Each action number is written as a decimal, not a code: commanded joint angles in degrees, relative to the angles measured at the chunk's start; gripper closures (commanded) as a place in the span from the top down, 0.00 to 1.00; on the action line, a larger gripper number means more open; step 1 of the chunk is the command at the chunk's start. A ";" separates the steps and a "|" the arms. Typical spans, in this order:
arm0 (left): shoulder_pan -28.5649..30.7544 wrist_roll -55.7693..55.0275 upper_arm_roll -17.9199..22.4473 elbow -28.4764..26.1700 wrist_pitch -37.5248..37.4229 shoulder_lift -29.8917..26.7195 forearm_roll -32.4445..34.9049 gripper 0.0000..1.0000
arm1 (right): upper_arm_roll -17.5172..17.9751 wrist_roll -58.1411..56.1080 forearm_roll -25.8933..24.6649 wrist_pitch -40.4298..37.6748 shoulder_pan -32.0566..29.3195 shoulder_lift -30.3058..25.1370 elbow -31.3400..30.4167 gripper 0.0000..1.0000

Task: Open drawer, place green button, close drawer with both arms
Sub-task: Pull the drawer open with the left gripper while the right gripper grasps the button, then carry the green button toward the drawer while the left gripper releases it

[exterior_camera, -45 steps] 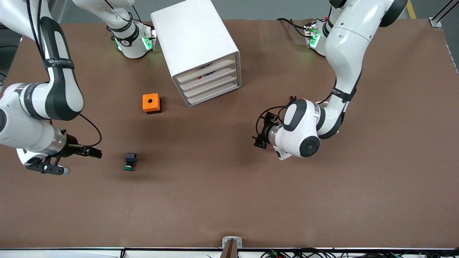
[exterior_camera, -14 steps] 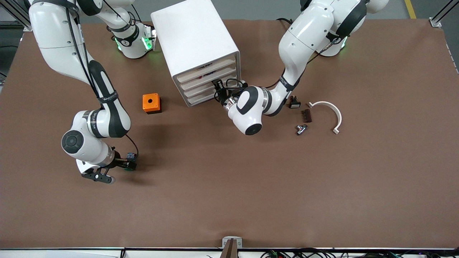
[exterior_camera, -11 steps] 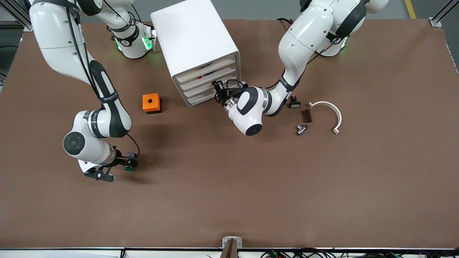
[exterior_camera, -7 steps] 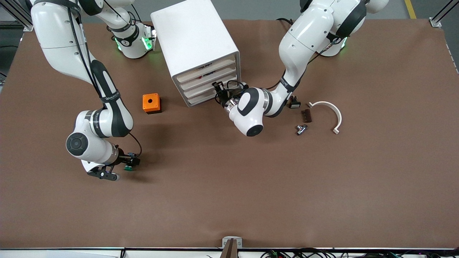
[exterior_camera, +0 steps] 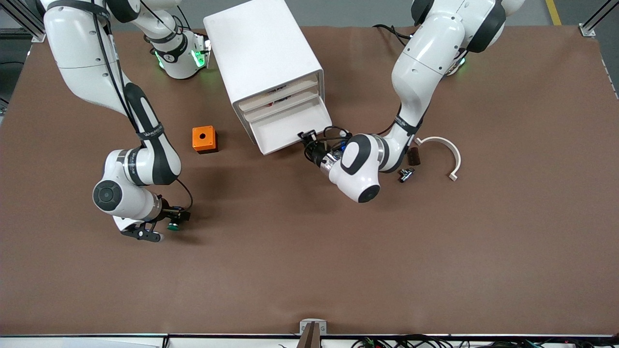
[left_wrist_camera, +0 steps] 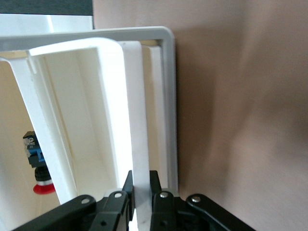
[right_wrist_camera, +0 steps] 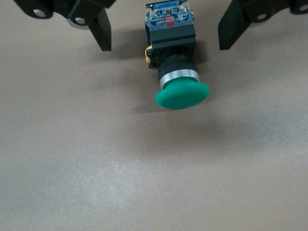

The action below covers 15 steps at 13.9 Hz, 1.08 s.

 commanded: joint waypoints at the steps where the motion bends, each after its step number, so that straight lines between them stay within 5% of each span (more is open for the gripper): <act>1: -0.42 5.71 3.43 3.06 1.37 1.30 -0.54 0.06 | -0.18 0.20 0.56 -0.13 0.45 -0.23 -0.39 0.64; 4: 1.25 7.39 3.70 3.33 5.41 1.74 -0.80 0.13 | -0.18 0.37 0.56 -0.31 0.37 -0.31 -0.39 0.13; 5: 1.60 7.57 3.70 3.33 6.38 2.18 -0.80 0.16 | -0.18 0.55 0.56 -0.48 0.37 -0.40 -0.30 0.03; 6: 1.69 7.92 3.79 3.24 6.74 2.27 -0.71 0.28 | -0.18 0.64 0.56 -1.00 0.54 -0.49 -0.12 0.00; 8: 1.96 7.83 3.79 2.98 6.65 2.09 -0.28 0.89 | -0.18 0.99 0.73 -1.62 0.98 -1.28 0.05 0.00; 9: 2.05 7.66 3.79 2.98 6.48 1.66 -0.10 0.99 | -0.09 2.30 0.82 -2.76 1.16 -1.98 0.05 0.00; 15: 6.43 8.18 7.83 5.16 5.34 -1.24 -0.19 0.99 | 0.00 22.92 0.91 -14.53 10.46 -11.55 0.32 0.00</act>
